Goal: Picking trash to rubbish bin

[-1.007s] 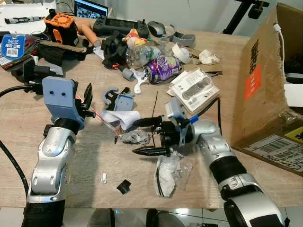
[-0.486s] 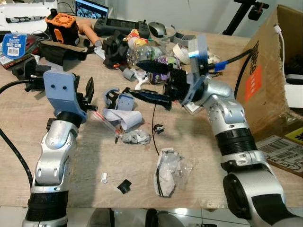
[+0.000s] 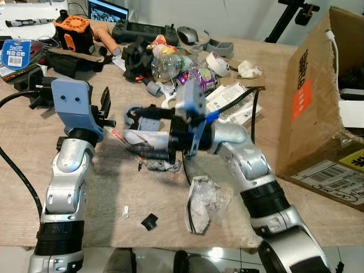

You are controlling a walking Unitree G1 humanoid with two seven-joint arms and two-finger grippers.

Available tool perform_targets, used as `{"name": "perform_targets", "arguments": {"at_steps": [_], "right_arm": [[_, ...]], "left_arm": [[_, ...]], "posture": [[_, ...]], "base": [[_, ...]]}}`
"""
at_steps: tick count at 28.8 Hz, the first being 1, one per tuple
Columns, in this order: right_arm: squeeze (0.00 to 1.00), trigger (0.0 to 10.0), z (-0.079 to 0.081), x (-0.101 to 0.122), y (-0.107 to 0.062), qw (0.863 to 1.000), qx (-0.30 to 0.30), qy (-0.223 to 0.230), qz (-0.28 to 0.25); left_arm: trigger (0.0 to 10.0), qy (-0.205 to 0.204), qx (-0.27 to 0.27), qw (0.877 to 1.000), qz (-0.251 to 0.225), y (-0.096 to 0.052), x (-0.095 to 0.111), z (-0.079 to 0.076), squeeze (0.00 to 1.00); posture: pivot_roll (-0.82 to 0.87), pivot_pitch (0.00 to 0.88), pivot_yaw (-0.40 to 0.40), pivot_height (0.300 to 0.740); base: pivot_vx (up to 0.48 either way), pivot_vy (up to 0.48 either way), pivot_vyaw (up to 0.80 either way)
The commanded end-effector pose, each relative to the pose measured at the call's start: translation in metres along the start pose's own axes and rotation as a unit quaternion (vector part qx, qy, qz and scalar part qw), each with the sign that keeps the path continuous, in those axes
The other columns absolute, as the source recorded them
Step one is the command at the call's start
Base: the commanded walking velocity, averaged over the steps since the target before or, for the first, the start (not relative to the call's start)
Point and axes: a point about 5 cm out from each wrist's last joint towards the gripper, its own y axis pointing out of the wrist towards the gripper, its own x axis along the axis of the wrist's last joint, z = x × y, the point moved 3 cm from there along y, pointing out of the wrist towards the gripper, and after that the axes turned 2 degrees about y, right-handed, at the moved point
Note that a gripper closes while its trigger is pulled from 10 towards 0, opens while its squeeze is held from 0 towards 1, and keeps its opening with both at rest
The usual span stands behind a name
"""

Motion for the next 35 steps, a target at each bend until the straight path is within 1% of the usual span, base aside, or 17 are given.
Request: {"name": "perform_targets", "arguments": {"at_steps": [1,3,4,5,8,10,11,12,13,14,16,18,19,20,23,31,35], "right_arm": [[1.00,10.0,0.002,-0.008,-0.004,0.998,-0.016,-0.001,0.054],[1.00,10.0,-0.010,-0.012,-0.010,0.994,-0.086,0.003,0.072],[1.00,10.0,-0.017,-0.010,-0.013,0.990,-0.124,0.009,0.060],[1.00,10.0,-0.021,-0.006,-0.018,0.983,-0.178,0.034,0.019],[1.00,10.0,-0.018,-0.007,-0.022,0.978,-0.207,0.038,-0.010],[1.00,10.0,-0.003,-0.013,-0.024,0.976,-0.212,0.037,-0.016],[0.00,10.0,0.006,-0.017,-0.026,0.970,-0.221,0.089,-0.040],[0.00,10.0,0.006,-0.017,-0.026,0.970,-0.221,0.089,-0.040],[0.00,10.0,0.008,-0.018,-0.027,0.966,-0.226,0.114,-0.052],[0.00,10.0,0.021,-0.028,-0.031,0.961,-0.236,0.141,-0.043],[0.00,10.0,0.027,-0.033,-0.034,0.959,-0.241,0.142,-0.031],[0.00,10.0,0.038,-0.044,-0.044,0.952,-0.277,0.130,-0.002],[0.00,10.0,0.038,-0.044,-0.044,0.952,-0.277,0.130,-0.002],[0.00,10.0,0.038,-0.049,-0.054,0.939,-0.323,0.119,0.005],[0.00,10.0,0.043,-0.055,-0.067,0.924,-0.367,0.101,0.021],[0.00,10.0,0.050,-0.062,-0.079,0.916,-0.390,0.088,0.046],[0.00,10.0,0.049,-0.070,-0.083,0.904,-0.410,0.095,0.077]], "left_arm": [[10.0,0.005,-0.006,1.000,0.012,-0.003,-0.008,0.000,0.00],[10.0,0.005,-0.006,1.000,0.011,-0.005,-0.007,0.000,0.00],[10.0,0.003,-0.006,1.000,0.009,-0.006,-0.006,0.000,0.00],[10.0,0.000,-0.008,1.000,0.006,-0.007,-0.005,-0.002,0.00],[10.0,-0.001,-0.015,1.000,0.009,-0.010,-0.006,-0.007,0.00],[10.0,0.000,-0.026,1.000,0.014,-0.016,-0.008,-0.011,0.00],[10.0,0.001,-0.034,0.999,0.016,-0.020,-0.009,-0.013,0.00],[10.0,0.001,-0.034,0.999,0.016,-0.020,-0.009,-0.013,0.00],[10.0,0.000,-0.036,0.999,0.017,-0.021,-0.009,-0.014,0.00],[10.0,-0.005,-0.059,0.998,0.020,-0.030,-0.010,-0.017,0.00],[10.0,-0.010,-0.076,0.997,0.021,-0.035,-0.010,-0.019,0.00],[10.0,-0.023,-0.123,0.992,0.019,-0.048,-0.008,-0.025,0.00],[10.0,-0.023,-0.123,0.992,0.019,-0.048,-0.008,-0.025,0.00],[10.0,-0.027,-0.151,0.988,0.019,-0.054,-0.006,-0.027,0.00],[10.0,-0.035,-0.180,0.983,0.021,-0.064,-0.002,-0.030,0.00],[10.0,-0.060,-0.219,0.973,0.038,-0.079,-0.002,-0.038,0.00],[10.0,-0.070,-0.259,0.962,0.046,-0.086,-0.002,-0.050,0.00]], "posture": [[0.05,0.211,-0.106,0.740],[0.04,0.196,-0.111,0.740],[0.04,0.192,-0.112,0.740],[0.04,0.194,-0.115,0.740],[0.04,0.199,-0.111,0.740],[0.04,0.178,-0.107,0.740],[0.04,0.176,-0.106,0.740],[0.04,0.176,-0.106,0.740],[0.04,0.176,-0.106,0.740],[0.03,0.188,-0.101,0.740],[0.03,0.188,-0.101,0.740],[0.02,0.178,-0.101,0.740],[0.02,0.178,-0.101,0.740],[0.03,0.201,-0.100,0.740],[0.03,0.185,-0.090,0.740],[0.02,0.196,-0.085,0.740],[0.03,0.186,-0.087,0.740]], "base": [[0.000,0.000,0.00],[0.000,0.000,0.00],[0.000,0.000,0.00],[0.000,0.000,0.00],[0.000,0.000,0.00],[0.000,0.000,0.00],[0.000,0.000,0.00],[0.000,0.000,0.00],[0.000,0.000,0.00],[0.000,0.000,0.00],[0.000,0.000,0.00],[0.000,0.000,0.00],[0.000,0.000,0.00],[0.000,0.000,0.00],[0.000,0.000,0.00],[0.000,0.000,0.00],[0.000,0.000,0.00]]}}
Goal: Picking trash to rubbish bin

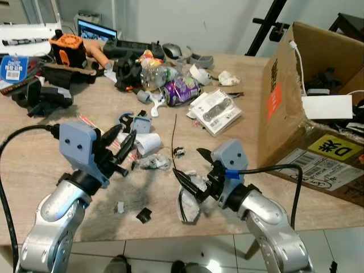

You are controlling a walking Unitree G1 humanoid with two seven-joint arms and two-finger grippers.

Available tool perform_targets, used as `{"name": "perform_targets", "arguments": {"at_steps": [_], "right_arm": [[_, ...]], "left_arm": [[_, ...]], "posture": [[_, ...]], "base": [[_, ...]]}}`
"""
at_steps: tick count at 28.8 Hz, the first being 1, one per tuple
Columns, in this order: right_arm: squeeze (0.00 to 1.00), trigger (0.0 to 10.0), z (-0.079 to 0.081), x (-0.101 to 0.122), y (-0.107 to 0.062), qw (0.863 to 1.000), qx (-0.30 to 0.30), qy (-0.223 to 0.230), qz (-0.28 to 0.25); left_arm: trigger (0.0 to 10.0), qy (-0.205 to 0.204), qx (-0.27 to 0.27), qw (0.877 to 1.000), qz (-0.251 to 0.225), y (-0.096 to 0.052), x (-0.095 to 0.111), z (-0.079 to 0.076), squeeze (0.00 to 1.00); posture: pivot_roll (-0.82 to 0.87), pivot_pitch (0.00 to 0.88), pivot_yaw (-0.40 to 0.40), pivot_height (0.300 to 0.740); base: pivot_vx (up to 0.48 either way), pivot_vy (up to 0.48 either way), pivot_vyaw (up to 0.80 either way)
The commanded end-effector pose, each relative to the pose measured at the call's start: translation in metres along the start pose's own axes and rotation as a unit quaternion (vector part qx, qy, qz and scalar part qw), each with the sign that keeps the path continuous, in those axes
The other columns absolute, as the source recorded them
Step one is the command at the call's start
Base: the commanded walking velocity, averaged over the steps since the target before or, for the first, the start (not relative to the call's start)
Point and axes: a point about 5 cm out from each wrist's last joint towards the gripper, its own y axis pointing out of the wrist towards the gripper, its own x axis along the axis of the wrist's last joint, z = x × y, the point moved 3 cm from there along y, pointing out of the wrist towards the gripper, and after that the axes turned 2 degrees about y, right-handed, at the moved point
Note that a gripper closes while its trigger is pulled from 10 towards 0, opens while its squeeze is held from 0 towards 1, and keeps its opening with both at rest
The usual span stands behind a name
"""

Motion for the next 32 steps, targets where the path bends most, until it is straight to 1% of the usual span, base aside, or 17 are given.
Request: {"name": "perform_targets", "arguments": {"at_steps": [1,2,5,9,10,12,13,16,17,20,21,22,24,26,27,28,32], "right_arm": [[0.00,10.0,-0.003,-0.005,-0.004,1.000,-0.017,-0.005,0.023],[0.00,10.0,-0.004,-0.008,-0.005,0.999,-0.022,-0.002,0.035],[0.00,10.0,-0.004,-0.015,-0.009,0.997,-0.042,0.007,0.059],[0.00,10.0,-0.005,-0.016,-0.010,0.997,-0.047,0.010,0.062],[0.00,10.0,-0.005,-0.021,-0.012,0.996,-0.051,0.009,0.075],[0.00,10.0,-0.005,-0.029,-0.019,0.993,-0.067,0.022,0.094],[0.00,10.0,-0.005,-0.031,-0.021,0.992,-0.069,0.028,0.098],[0.00,10.0,-0.003,-0.033,-0.023,0.992,-0.066,0.033,0.102],[0.00,10.0,0.000,-0.033,-0.025,0.992,-0.060,0.038,0.105],[0.00,10.0,0.003,-0.034,-0.027,0.991,-0.055,0.045,0.110],[0.00,10.0,0.005,-0.035,-0.028,0.991,-0.051,0.049,0.114],[0.00,10.0,0.006,-0.037,-0.029,0.990,-0.046,0.049,0.121],[0.00,10.0,0.009,-0.043,-0.031,0.988,-0.039,0.053,0.139],[0.00,10.0,0.009,-0.046,-0.032,0.986,-0.035,0.053,0.153],[0.00,10.0,0.010,-0.049,-0.033,0.985,-0.032,0.056,0.163],[0.00,10.0,0.010,-0.049,-0.033,0.985,-0.032,0.056,0.163],[0.00,10.0,0.012,-0.060,-0.037,0.978,-0.030,0.069,0.195]], "left_arm": [[10.0,-0.003,-0.031,0.999,0.008,-0.002,-0.001,-0.011,0.00],[10.0,-0.004,-0.034,0.999,0.010,-0.003,-0.002,-0.012,0.00],[10.0,-0.009,-0.046,0.999,0.012,-0.005,0.000,-0.013,0.00],[10.0,-0.010,-0.050,0.999,0.013,-0.005,0.000,-0.012,0.00],[10.0,-0.008,-0.057,0.998,0.016,-0.005,0.000,-0.012,0.00],[10.0,-0.002,-0.071,0.997,0.018,-0.005,0.002,-0.013,0.00],[10.0,-0.001,-0.074,0.997,0.019,-0.005,0.002,-0.013,0.00],[10.0,-0.001,-0.079,0.997,0.022,-0.006,0.002,-0.013,0.00],[10.0,-0.005,-0.086,0.996,0.025,-0.008,0.002,-0.015,0.00],[10.0,-0.007,-0.094,0.995,0.028,-0.011,0.001,-0.017,0.00],[10.0,-0.010,-0.099,0.995,0.032,-0.012,0.000,-0.019,0.00],[10.0,-0.012,-0.107,0.993,0.040,-0.014,-0.004,-0.021,0.00],[10.0,-0.017,-0.130,0.990,0.057,-0.018,-0.011,-0.028,0.00],[10.0,-0.013,-0.146,0.987,0.066,-0.019,-0.014,-0.034,0.00],[10.0,-0.009,-0.149,0.986,0.069,-0.019,-0.015,-0.034,0.00],[10.0,-0.009,-0.149,0.986,0.069,-0.019,-0.015,-0.034,0.00],[10.0,-0.006,-0.149,0.986,0.071,-0.017,-0.017,-0.034,0.00]], "posture": [[0.03,0.186,-0.087,0.740],[0.03,0.192,-0.082,0.740],[0.03,0.168,-0.076,0.740],[0.03,0.168,-0.076,0.740],[0.03,0.186,-0.074,0.740],[0.04,0.147,-0.073,0.740],[0.04,0.157,-0.075,0.740],[0.04,0.166,-0.076,0.740],[0.04,0.135,-0.075,0.740],[0.04,0.135,-0.075,0.740],[0.05,0.120,-0.079,0.740],[0.05,0.140,-0.080,0.740],[0.04,0.116,-0.079,0.740],[0.04,0.116,-0.079,0.740],[0.05,0.106,-0.080,0.740],[0.05,0.106,-0.080,0.740],[0.04,0.113,-0.080,0.740]], "base": [[0.000,0.000,0.00],[0.000,0.000,0.00],[0.000,0.000,0.00],[0.000,0.000,0.00],[0.000,0.000,0.00],[0.000,0.000,0.00],[0.000,0.000,0.00],[0.000,0.000,0.00],[0.000,0.000,0.00],[0.000,0.000,0.00],[0.000,0.000,0.00],[0.000,0.000,0.00],[0.000,0.000,0.00],[0.000,0.000,0.00],[0.000,0.000,0.00],[0.000,0.000,0.00],[0.000,0.000,0.00]]}}
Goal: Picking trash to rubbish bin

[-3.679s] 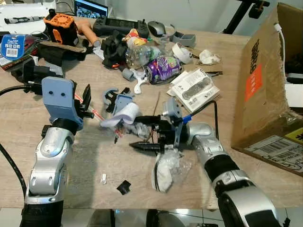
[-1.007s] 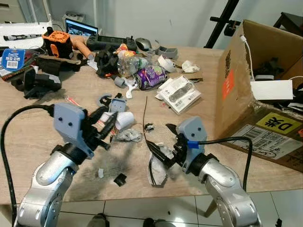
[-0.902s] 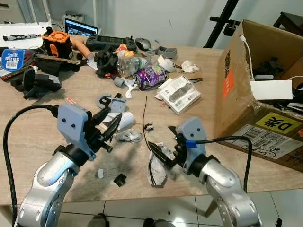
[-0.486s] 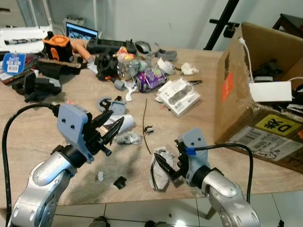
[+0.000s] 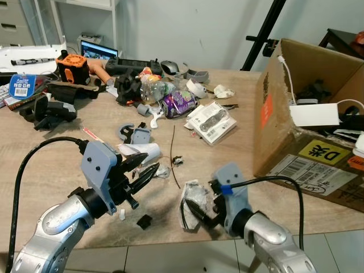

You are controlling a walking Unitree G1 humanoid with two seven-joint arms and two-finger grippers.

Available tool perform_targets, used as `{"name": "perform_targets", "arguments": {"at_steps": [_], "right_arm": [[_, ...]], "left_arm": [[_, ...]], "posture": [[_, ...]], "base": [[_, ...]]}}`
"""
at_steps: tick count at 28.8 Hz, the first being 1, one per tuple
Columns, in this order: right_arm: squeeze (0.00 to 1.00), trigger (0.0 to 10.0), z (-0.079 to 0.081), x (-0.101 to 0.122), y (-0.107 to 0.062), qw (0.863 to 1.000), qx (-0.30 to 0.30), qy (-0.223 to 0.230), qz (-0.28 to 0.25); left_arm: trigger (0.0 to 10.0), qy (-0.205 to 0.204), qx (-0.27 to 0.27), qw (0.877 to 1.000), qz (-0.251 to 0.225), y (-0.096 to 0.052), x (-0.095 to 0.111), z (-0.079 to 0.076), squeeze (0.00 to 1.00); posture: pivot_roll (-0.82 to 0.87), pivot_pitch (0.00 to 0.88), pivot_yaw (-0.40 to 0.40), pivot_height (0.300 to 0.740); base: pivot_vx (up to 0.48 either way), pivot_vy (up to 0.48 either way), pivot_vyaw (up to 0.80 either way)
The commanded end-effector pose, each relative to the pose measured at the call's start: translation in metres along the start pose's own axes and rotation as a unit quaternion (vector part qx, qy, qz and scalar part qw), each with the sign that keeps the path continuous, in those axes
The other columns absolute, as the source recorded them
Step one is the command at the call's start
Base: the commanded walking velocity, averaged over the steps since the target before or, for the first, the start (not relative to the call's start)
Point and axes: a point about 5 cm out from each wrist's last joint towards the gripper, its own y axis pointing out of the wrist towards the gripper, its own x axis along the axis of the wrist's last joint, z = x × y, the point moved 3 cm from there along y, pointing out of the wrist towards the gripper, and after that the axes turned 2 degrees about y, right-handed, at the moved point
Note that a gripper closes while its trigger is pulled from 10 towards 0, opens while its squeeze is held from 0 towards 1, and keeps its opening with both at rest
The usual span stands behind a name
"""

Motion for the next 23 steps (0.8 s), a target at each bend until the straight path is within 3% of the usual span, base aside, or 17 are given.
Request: {"name": "perform_targets", "arguments": {"at_steps": [1,4,5,6,7,9,10,11,23], "right_arm": [[0.00,10.0,-0.002,-0.010,-0.003,1.000,-0.004,0.018,0.024],[0.00,10.0,-0.004,-0.015,-0.003,0.999,-0.010,0.031,0.034],[0.00,9.1,-0.005,-0.017,-0.003,0.999,-0.012,0.033,0.040],[0.00,5.4,-0.006,-0.018,-0.003,0.998,-0.016,0.043,0.039],[0.00,4.5,-0.007,-0.018,-0.003,0.998,-0.018,0.051,0.034],[0.00,4.3,-0.009,-0.017,-0.001,0.998,-0.019,0.059,0.029],[0.00,2.8,-0.010,-0.016,0.001,0.998,-0.020,0.057,0.026],[0.00,0.0,-0.011,-0.015,0.002,0.998,-0.022,0.060,0.019],[0.00,0.0,-0.015,-0.002,0.009,0.997,-0.017,0.076,-0.006]], "left_arm": [[10.0,0.005,-0.013,1.000,0.011,0.000,-0.003,-0.003,0.00],[10.0,0.007,-0.014,1.000,0.012,0.002,-0.003,-0.002,0.00],[10.0,0.009,-0.012,1.000,0.012,0.003,-0.003,-0.002,0.00],[10.0,0.009,-0.010,1.000,0.012,0.003,-0.004,-0.002,0.00],[10.0,0.011,-0.008,1.000,0.011,0.005,-0.004,-0.002,0.00],[10.0,0.014,-0.003,1.000,0.010,0.007,-0.005,0.000,0.00],[10.0,0.016,-0.001,1.000,0.009,0.009,-0.005,0.001,0.00],[10.0,0.016,0.002,1.000,0.007,0.010,-0.004,0.001,0.00],[10.0,0.019,0.022,1.000,0.000,0.014,-0.003,0.005,0.00]], "posture": [[0.05,0.101,-0.079,0.740],[0.05,0.130,-0.083,0.740],[0.05,0.130,-0.083,0.740],[0.04,0.120,-0.076,0.740],[0.04,0.123,-0.076,0.740],[0.04,0.131,-0.076,0.740],[0.04,0.158,-0.078,0.740],[0.04,0.153,-0.075,0.740],[0.04,0.170,-0.088,0.740]], "base": [[0.000,0.000,0.00],[0.000,0.000,0.00],[0.000,0.000,0.00],[0.000,0.000,0.00],[0.000,0.000,0.00],[0.000,0.000,0.00],[0.000,0.000,0.00],[0.000,0.000,0.00],[0.000,0.000,0.00]]}}
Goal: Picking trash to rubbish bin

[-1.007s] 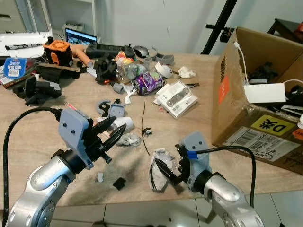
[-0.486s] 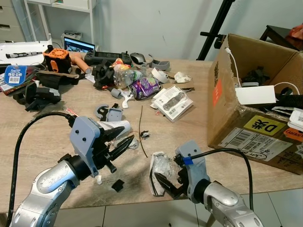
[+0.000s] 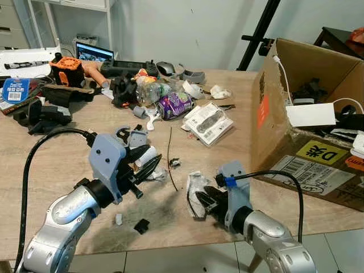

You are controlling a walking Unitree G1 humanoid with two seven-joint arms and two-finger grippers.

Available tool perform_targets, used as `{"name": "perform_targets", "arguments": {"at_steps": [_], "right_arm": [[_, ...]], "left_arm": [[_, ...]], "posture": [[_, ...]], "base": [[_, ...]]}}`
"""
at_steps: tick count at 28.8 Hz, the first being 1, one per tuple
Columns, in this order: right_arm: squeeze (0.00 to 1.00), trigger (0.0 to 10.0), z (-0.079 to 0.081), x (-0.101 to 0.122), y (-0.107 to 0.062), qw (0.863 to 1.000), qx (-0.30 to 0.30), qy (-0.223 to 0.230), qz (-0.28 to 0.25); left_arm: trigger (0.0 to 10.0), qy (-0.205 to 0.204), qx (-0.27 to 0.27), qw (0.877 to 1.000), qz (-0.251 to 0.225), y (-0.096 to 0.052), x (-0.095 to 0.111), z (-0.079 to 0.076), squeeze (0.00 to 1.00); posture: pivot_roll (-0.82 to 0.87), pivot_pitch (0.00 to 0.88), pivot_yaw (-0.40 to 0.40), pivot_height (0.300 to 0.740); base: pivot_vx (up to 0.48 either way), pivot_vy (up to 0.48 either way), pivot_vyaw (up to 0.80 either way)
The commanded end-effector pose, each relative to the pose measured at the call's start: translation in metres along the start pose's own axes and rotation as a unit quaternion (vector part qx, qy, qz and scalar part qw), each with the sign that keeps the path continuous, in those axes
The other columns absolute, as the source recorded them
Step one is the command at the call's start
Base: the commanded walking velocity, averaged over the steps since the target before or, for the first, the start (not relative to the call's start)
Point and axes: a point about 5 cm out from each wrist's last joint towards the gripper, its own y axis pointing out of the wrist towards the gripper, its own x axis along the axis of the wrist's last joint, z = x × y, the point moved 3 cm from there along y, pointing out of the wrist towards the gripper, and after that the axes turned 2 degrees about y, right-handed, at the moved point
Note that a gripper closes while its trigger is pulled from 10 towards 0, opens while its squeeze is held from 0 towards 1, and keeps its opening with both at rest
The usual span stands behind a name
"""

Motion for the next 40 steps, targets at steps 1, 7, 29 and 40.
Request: {"name": "perform_targets", "arguments": {"at_steps": [1,7,29,40], "right_arm": [[0.00,0.0,-0.004,-0.002,0.000,1.000,-0.007,0.002,0.004],[0.00,0.0,-0.002,0.051,0.008,0.996,0.001,-0.003,-0.085],[1.00,10.0,-0.006,0.047,0.022,0.997,0.019,-0.061,-0.035],[1.00,10.0,0.006,0.040,0.034,0.994,0.071,-0.073,-0.045]], "left_arm": [[10.0,-0.005,0.001,1.000,0.005,0.001,-0.005,-0.002,0.00],[10.0,-0.001,0.012,1.000,-0.009,0.007,-0.002,0.003,0.00],[10.0,-0.003,0.021,0.999,-0.032,0.024,0.004,0.005,0.00],[10.0,0.003,0.028,0.999,-0.037,0.023,0.006,0.007,0.00]], "posture": [[0.04,0.194,-0.093,0.740],[0.02,0.185,-0.091,0.740],[0.02,0.223,-0.101,0.740],[0.02,0.205,-0.093,0.740]], "base": [[0.000,0.000,0.00],[0.000,0.000,0.00],[0.000,0.000,0.00],[0.000,0.000,0.00]]}}
